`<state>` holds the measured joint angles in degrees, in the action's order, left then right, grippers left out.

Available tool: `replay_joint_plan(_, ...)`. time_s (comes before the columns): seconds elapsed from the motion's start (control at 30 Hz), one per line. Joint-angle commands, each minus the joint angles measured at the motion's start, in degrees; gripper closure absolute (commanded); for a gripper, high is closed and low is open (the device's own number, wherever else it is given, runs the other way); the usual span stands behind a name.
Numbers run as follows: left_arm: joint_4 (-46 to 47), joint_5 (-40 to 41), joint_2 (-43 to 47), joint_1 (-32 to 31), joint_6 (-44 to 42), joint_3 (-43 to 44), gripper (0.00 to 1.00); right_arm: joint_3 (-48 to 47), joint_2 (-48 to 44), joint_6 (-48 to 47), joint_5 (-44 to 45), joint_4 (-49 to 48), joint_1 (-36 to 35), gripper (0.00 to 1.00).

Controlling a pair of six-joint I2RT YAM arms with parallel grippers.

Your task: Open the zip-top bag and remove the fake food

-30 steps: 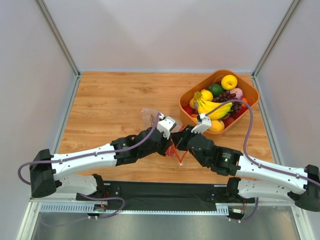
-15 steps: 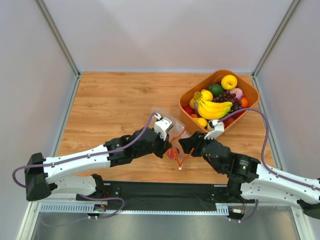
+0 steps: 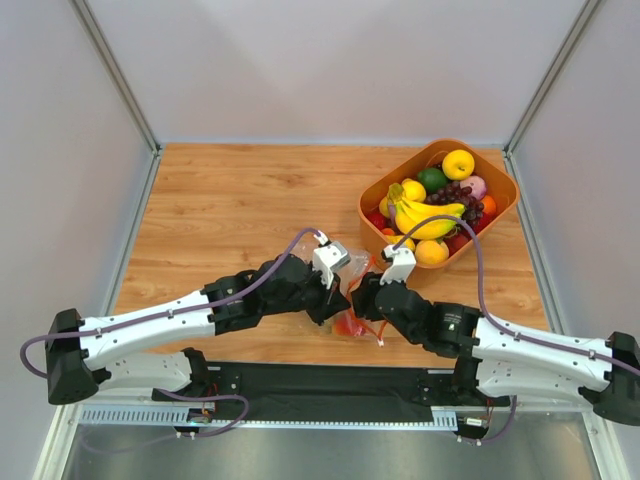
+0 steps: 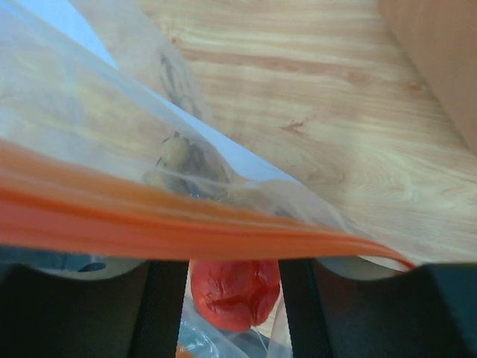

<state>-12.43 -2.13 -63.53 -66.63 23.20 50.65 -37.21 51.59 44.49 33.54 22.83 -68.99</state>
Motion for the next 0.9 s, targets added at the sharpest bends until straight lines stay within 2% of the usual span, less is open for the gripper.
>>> replay_joint_plan(0.0, 4.3, -6.2, 0.2, 0.0, -3.5, -0.4, 1.00, 1.6, 2.1, -0.8, -3.5, -5.3, -0.4, 0.50)
replay_joint_plan(0.17, 9.9, -8.4, -0.8, -0.1, -6.1, -5.0, 1.00, 5.0, 5.1, 0.2, -9.5, -9.6, -0.4, 0.41)
replay_joint_plan(0.43, 22.3, -5.5, 0.7, -0.1, -6.5, -16.0, 1.00, 9.2, 5.5, 0.6, -18.2, -12.9, -0.4, 0.26)
replay_joint_plan(0.63, 36.0, -6.9, 1.6, 0.0, -4.9, -24.3, 1.00, 16.7, 5.2, 3.9, -22.1, -27.1, -0.4, 0.25)
replay_joint_plan(0.87, 40.1, -11.2, 4.5, -0.2, -4.3, -27.8, 1.00, 20.0, 7.4, 5.3, -24.2, -36.5, -0.3, 0.24)
